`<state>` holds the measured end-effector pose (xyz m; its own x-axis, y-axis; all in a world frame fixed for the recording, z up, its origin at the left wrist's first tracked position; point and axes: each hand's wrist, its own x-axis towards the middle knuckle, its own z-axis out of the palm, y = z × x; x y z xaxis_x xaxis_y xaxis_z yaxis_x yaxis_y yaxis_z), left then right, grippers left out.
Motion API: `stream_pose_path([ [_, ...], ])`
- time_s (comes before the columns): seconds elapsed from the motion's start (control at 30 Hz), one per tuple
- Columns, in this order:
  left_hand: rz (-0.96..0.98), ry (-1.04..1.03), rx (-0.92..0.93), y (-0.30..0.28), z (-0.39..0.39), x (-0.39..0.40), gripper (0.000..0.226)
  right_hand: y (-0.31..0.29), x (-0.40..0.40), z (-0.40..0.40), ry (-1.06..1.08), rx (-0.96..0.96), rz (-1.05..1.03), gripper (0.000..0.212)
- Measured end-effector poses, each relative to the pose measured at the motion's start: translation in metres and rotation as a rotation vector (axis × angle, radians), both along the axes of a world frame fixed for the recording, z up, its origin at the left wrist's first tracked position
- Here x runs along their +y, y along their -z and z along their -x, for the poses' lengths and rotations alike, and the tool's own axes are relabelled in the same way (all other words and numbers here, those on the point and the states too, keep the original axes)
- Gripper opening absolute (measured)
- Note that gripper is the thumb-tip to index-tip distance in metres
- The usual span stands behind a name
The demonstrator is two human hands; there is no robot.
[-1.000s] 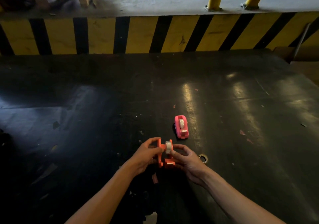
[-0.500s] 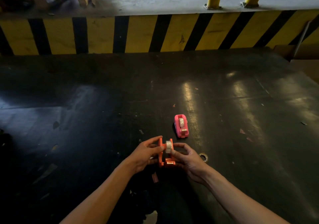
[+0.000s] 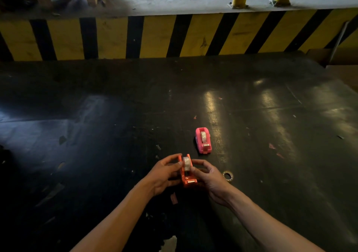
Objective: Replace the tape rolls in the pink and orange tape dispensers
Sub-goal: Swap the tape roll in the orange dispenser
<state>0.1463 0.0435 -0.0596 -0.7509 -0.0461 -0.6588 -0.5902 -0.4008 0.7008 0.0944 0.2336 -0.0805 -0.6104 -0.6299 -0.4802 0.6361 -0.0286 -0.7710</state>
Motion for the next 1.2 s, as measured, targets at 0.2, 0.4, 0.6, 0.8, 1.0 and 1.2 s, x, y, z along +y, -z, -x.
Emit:
stream_pose_path([
  [0.2, 0.004, -0.219, 0.025, -0.001, -0.004, 0.013, 0.027, -0.001, -0.004, -0.007, -0.118, 0.341, -0.222, 0.063],
  [0.4, 0.259, -0.121, 0.06, 0.019, -0.026, 0.021, 0.023, 0.01, 0.01, -0.013, -0.32, 0.756, -0.538, 0.057],
  [0.6, 1.044, 0.286, 0.332, 0.055, -0.058, 0.013, 0.059, 0.022, 0.026, -0.019, -0.432, 0.977, -0.68, 0.052],
  [0.8, 1.163, 0.56, 0.541, 0.067, -0.064, 0.011, 0.06, 0.027, 0.036, -0.02, -0.568, 0.97, -0.691, 0.057],
  [1.0, 1.187, 0.548, 0.52, 0.071, -0.061, 0.013, 0.052, 0.029, 0.034, -0.025, -0.391, 1.087, -0.686, 0.052],
  [1.2, 1.222, 0.496, 0.569, 0.075, -0.065, 0.017, 0.05, 0.028, 0.012, -0.037, -0.18, 1.263, -0.753, 0.032],
])
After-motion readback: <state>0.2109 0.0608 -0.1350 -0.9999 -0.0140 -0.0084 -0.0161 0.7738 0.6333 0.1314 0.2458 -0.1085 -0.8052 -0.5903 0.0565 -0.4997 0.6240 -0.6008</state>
